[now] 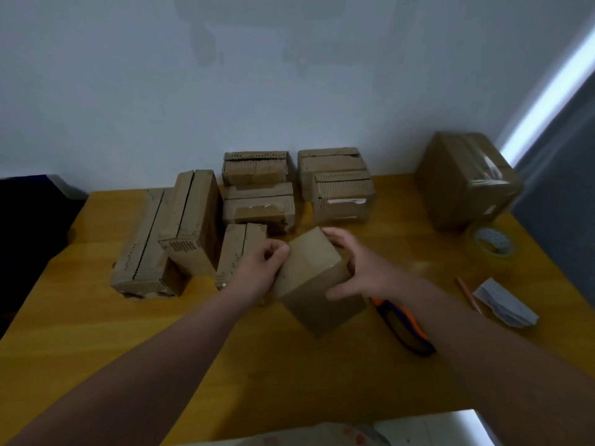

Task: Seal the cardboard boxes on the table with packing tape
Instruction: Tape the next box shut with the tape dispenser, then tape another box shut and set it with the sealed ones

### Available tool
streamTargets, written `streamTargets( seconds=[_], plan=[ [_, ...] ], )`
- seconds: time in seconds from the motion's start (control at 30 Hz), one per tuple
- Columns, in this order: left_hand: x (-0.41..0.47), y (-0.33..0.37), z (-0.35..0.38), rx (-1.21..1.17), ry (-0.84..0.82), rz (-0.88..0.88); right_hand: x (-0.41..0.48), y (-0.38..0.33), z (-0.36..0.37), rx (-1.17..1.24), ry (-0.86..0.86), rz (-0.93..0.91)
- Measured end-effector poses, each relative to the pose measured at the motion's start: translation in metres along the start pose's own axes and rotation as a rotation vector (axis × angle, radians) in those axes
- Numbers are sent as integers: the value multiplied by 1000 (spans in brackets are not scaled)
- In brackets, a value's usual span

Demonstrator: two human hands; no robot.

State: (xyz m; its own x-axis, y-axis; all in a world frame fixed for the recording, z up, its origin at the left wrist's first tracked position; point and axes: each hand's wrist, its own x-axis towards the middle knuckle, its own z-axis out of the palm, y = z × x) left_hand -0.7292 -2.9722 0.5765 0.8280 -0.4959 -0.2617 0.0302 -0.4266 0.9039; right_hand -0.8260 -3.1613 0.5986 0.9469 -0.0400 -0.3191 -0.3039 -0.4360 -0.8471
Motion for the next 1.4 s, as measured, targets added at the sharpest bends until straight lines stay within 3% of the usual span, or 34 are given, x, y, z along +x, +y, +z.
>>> streamTargets(
  seconds=[0.13, 0.23, 0.33, 0.47, 0.63, 0.93, 1.1, 1.4],
  plan=[
    [29, 34, 4, -26, 97, 102, 13, -12, -39, -88, 244, -34],
    [57, 52, 8, 136, 127, 141, 27, -6, -75, -152, 503, -21],
    [85, 63, 13, 348, 111, 152, 44, 7, -113, -256, 694, 82],
    [123, 74, 23, 554, 101, 180, 62, 25, -153, -417, 778, 275],
    [169, 79, 48, 737, 45, 163, 95, 43, -185, -588, 721, 347],
    [232, 70, 79, 931, -101, 129, 154, 71, -234, -753, 594, 209],
    [252, 69, 89, 999, -115, 105, 174, 85, -253, -574, 520, 145],
    [261, 69, 90, 1090, -90, 106, 180, 84, -273, -483, 313, 122]
  ],
)
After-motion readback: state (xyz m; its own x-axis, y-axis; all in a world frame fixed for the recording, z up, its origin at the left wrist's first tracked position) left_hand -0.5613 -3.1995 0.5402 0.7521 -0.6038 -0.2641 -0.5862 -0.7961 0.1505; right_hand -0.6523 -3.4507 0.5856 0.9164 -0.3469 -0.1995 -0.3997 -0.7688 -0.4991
